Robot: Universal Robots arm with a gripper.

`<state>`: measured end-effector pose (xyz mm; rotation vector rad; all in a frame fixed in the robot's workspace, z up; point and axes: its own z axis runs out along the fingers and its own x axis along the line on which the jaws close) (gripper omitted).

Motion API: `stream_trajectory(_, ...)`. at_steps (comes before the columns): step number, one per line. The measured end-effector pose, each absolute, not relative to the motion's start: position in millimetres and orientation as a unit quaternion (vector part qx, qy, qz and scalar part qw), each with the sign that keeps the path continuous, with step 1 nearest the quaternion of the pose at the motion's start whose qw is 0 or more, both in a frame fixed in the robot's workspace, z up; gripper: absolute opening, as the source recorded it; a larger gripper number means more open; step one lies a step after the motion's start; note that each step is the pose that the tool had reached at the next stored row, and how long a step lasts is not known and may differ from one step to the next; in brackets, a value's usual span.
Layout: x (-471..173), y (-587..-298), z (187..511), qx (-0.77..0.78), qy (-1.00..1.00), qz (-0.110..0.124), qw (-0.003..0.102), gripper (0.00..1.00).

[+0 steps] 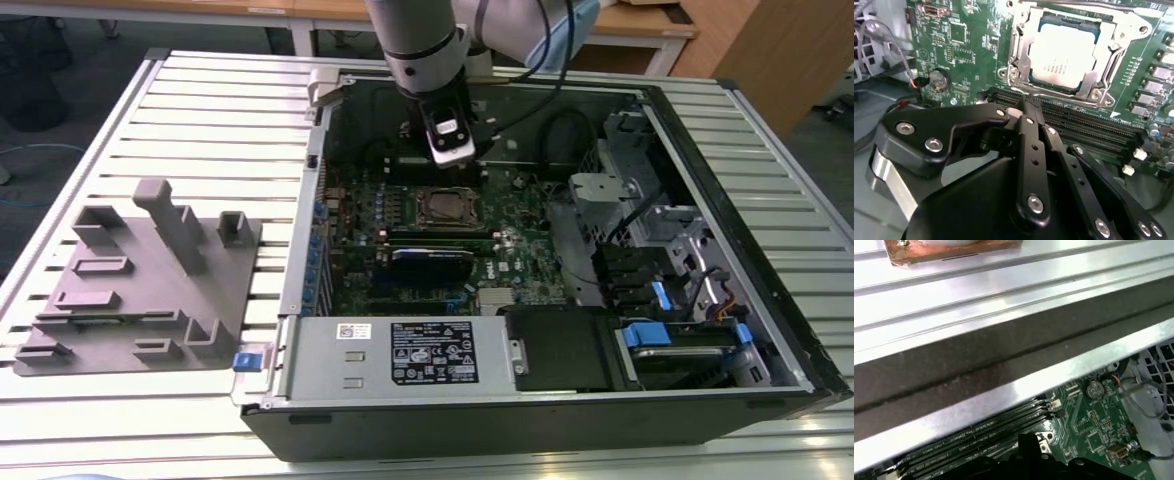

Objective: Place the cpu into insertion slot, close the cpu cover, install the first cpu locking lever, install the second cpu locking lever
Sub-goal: 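Install the first cpu locking lever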

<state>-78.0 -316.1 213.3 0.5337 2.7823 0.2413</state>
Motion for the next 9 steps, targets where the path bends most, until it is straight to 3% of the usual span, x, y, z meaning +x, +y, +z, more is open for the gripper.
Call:
stream_trajectory(6,-74.8,-315.7,213.6,0.184,0.970,0.038,0.156,0.11)
stream_trajectory(9,-74.7,-315.8,213.7,0.183,0.970,0.034,0.157,0.11)
